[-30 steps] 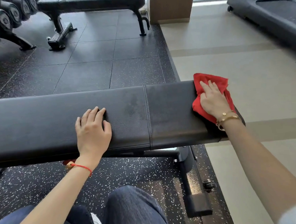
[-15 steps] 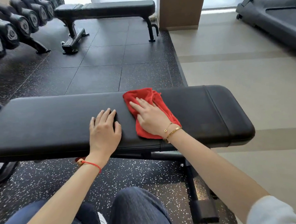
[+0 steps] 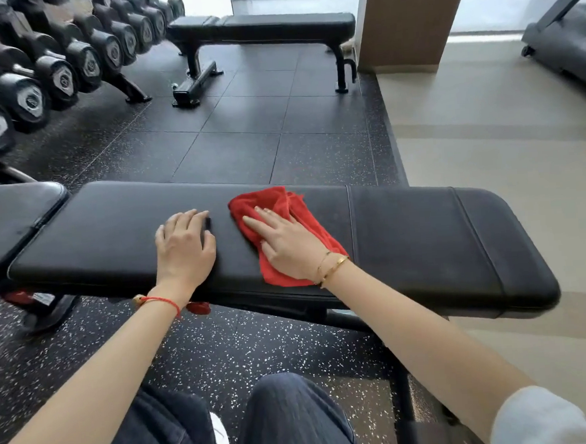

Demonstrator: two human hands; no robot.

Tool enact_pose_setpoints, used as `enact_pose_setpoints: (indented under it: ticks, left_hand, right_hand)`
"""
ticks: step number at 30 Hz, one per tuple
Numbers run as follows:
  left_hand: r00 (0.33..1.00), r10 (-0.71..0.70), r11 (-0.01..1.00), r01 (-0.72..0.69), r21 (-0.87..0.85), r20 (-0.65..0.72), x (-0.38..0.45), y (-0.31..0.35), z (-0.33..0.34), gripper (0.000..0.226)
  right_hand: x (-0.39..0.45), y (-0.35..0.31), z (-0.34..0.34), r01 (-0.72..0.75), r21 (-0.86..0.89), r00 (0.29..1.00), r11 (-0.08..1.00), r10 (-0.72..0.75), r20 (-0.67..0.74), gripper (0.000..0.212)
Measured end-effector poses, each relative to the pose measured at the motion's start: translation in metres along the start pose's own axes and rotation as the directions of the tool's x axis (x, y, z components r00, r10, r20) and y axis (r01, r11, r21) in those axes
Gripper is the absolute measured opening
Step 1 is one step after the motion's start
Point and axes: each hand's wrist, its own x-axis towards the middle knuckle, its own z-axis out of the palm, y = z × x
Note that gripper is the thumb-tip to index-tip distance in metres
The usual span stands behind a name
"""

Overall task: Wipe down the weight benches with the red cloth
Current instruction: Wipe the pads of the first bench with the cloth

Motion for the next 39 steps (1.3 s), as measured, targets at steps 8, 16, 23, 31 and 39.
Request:
enact_pose_setpoints:
  ticks: [8, 16, 23, 31, 39]
  left_hand:
    - [1.0, -0.021, 0.998, 0.02, -0.055, -0.009, -0.002, -0.003, 0.006, 0.039]
    - [0.999, -0.046, 0.998, 0.045, -0.04, -0.029, 0.001, -0.001, 0.005, 0.038]
    - [0.999, -0.027, 0.999, 0.026, -0.036, -0.03, 0.0, -0.002, 0.006, 0.04]
    - [0.999, -0.026, 0.999, 0.025, -0.035, -0.043, 0.001, -0.003, 0.009, 0.039]
    - [0.999, -0.035, 0.999, 0.034, -0.03, -0.017, 0.001, -0.003, 0.01, 0.041]
  right_hand:
    - [-0.024, 0.039, -0.014, -0.136, 0.052, 0.99, 0.989, 0.138, -0.028, 0.058]
    - [0.028, 0.02, -0.007, -0.11, 0.095, 0.994, 0.989, 0.108, 0.03, 0.055]
    - [0.0, 0.019, -0.019, -0.181, 0.196, 0.947, 0.964, 0.225, -0.23, 0.061]
    - [-0.021, 0.029, -0.015, -0.46, 0.082, 0.882, 0.884, 0.466, -0.075, 0.088]
    - [-0.007, 0.018, -0.024, -0.432, 0.219, 0.881, 0.875, 0.461, -0.104, 0.058]
